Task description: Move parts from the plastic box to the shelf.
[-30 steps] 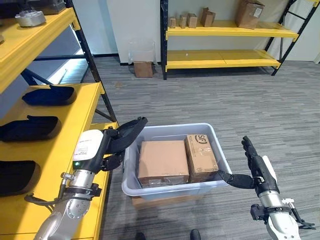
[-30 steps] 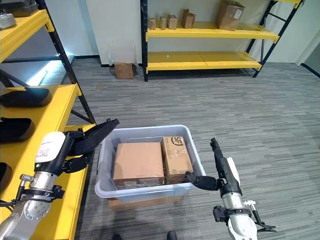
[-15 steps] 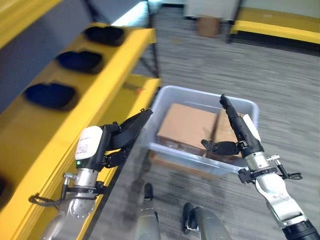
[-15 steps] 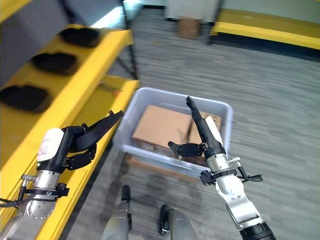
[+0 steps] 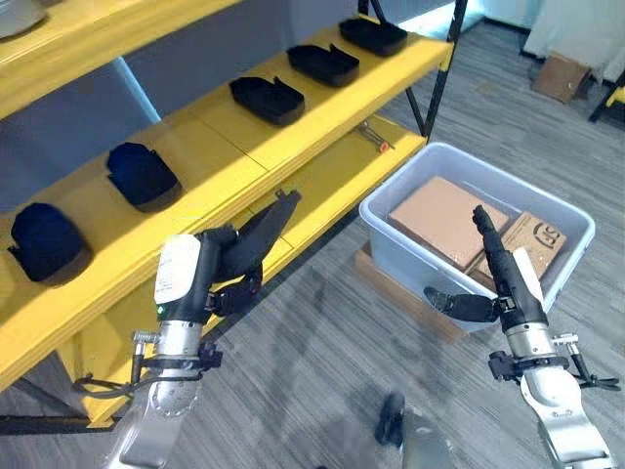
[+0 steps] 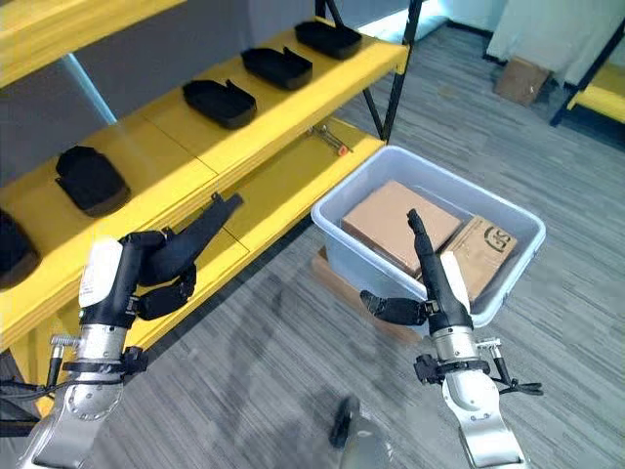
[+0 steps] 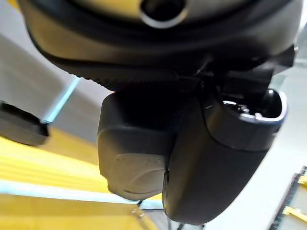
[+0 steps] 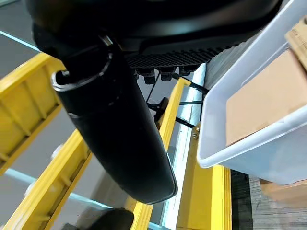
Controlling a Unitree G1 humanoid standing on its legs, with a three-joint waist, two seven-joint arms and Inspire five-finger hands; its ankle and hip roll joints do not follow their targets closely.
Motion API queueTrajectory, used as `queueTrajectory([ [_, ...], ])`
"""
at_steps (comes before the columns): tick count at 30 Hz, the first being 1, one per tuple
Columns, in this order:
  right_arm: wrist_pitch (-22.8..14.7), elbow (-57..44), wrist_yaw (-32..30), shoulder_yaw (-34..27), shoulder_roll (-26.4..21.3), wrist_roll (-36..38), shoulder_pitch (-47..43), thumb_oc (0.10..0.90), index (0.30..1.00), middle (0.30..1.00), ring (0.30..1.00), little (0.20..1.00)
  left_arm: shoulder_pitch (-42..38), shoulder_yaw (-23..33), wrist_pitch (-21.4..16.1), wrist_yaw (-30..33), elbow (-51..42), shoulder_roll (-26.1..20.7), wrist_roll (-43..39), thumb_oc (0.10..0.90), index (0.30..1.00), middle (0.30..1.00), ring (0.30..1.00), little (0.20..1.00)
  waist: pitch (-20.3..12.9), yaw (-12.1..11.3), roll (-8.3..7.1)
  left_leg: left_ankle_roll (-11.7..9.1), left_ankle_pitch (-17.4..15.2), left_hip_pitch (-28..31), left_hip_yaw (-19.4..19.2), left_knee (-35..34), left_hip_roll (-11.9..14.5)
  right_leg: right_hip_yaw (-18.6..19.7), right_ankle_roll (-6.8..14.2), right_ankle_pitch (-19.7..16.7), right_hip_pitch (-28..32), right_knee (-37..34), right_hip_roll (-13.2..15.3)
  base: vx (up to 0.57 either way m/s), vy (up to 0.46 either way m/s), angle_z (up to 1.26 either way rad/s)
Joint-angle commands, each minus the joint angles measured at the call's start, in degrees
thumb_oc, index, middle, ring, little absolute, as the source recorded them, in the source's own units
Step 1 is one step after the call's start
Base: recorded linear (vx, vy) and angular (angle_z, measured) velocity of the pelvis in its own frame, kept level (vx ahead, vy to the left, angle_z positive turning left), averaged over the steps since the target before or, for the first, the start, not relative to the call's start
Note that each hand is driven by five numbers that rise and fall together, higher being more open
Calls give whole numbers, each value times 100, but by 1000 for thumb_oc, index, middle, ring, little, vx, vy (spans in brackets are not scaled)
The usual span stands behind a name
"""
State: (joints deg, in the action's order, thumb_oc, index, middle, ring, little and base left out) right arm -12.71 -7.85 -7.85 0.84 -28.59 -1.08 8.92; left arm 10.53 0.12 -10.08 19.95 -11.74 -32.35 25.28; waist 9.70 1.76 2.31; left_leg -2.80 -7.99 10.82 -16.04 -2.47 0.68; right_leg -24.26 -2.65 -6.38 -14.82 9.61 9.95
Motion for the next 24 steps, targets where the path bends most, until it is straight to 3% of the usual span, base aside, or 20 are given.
queueTrajectory([
  [1, -492, -494, -159, 64, -8, -111, -532, 900, 1000, 1000, 1000, 1000, -620, 473, -386, 663, -668, -271, 171, 400, 300, 300, 300, 300, -333, 111, -95, 58, 143, -249, 675, -253, 143, -474, 1277, -150, 914, -1005, 511, -122, 286, 2],
  [6, -420, -390, -199, 154, 136, -330, -591, 900, 1000, 1000, 1000, 1000, -620, 555, -290, 757, -745, -313, 389, 400, 300, 300, 300, 300, -259, -22, -302, 296, 45, -292, 784, -253, -177, -482, 1483, -339, 918, -710, 923, -101, 241, 6],
  [9, -389, -324, -211, 199, 198, -405, -614, 900, 1000, 1000, 1000, 1000, -639, 560, -267, 769, -772, -348, 396, 400, 300, 300, 300, 300, -125, 25, -361, 406, 152, -306, 790, -253, -245, -185, 1425, -411, 677, -165, 1018, -115, 168, 15],
  [10, -386, -303, -213, 216, 219, -423, -639, 900, 1000, 1000, 1000, 1000, -659, 545, -259, 767, -763, -372, 386, 400, 300, 300, 300, 300, -95, 59, -374, 441, 173, -295, 839, -253, -252, 159, 1392, -329, 558, 14, 892, -182, 237, 42],
  [11, -384, -296, -80, 165, 195, -330, -498, 900, 1000, 1000, 1000, 1000, -642, 420, -297, 606, -745, -363, 230, 400, 300, 300, 300, 300, -125, 258, -414, 527, 365, -353, 1069, -253, -284, 1492, 1059, 516, 553, 465, -407, -74, 142, 48],
  [12, -384, -297, -79, 164, 196, -330, -497, 900, 1000, 1000, 1000, 1000, -642, 420, -297, 605, -747, -363, 230, 400, 300, 300, 300, 300, -129, 257, -414, 526, 368, -358, 1068, -253, -284, 1492, 1058, 511, 550, 460, -408, -51, 112, 64],
  [13, -389, -309, -12, 143, 157, -304, -434, 900, 1000, 1000, 1000, 1000, -601, 404, -291, 541, -745, -342, 206, 400, 300, 300, 300, 300, -203, 278, -447, 542, 422, -423, 1160, -253, -318, 1625, 952, 728, 689, 427, -733, 32, -13, 54],
  [14, -406, -302, -3, 72, 112, -272, -347, 900, 1000, 1000, 1000, 1000, -568, 422, -261, 474, -700, -293, 159, 400, 300, 300, 300, 300, -403, 326, -535, 525, 485, -616, 1314, -253, -422, 2198, 773, 856, 936, -368, -1162, 40, -14, 67],
  [15, -406, -307, -1, 71, 111, -270, -336, 900, 1000, 1000, 1000, 1000, -561, 420, -259, 471, -703, -292, 157, 400, 300, 300, 300, 300, -424, 316, -530, 522, 482, -625, 1305, -253, -415, 2209, 767, 812, 965, -453, -1172, 40, -44, 54],
  [16, -388, -316, 21, 91, 86, -253, -337, 900, 1000, 1000, 1000, 1000, -538, 439, -293, 438, -697, -250, 100, 400, 300, 300, 300, 300, -468, 315, -535, 485, 571, -709, 1416, -253, -430, 2566, 799, 646, 998, -681, -1168, 9, -27, 40],
  [18, -378, -323, 16, 89, 67, -246, -355, 900, 1000, 1000, 1000, 1000, -538, 436, -287, 418, -698, -229, 68, 400, 300, 300, 300, 300, -490, 296, -538, 478, 602, -772, 1417, -253, -425, 2681, 768, 554, 1043, -879, -1202, -24, -47, 14],
  [24, -380, -433, 40, 39, -5, -225, -279, 900, 1000, 1000, 1000, 1000, -391, 400, -341, 304, -735, -158, -210, 400, 300, 300, 300, 300, -511, 251, -498, 405, 594, -817, 1481, -126, -392, 2561, 692, 571, 1303, -1128, -1182, 15, -67, 18],
])
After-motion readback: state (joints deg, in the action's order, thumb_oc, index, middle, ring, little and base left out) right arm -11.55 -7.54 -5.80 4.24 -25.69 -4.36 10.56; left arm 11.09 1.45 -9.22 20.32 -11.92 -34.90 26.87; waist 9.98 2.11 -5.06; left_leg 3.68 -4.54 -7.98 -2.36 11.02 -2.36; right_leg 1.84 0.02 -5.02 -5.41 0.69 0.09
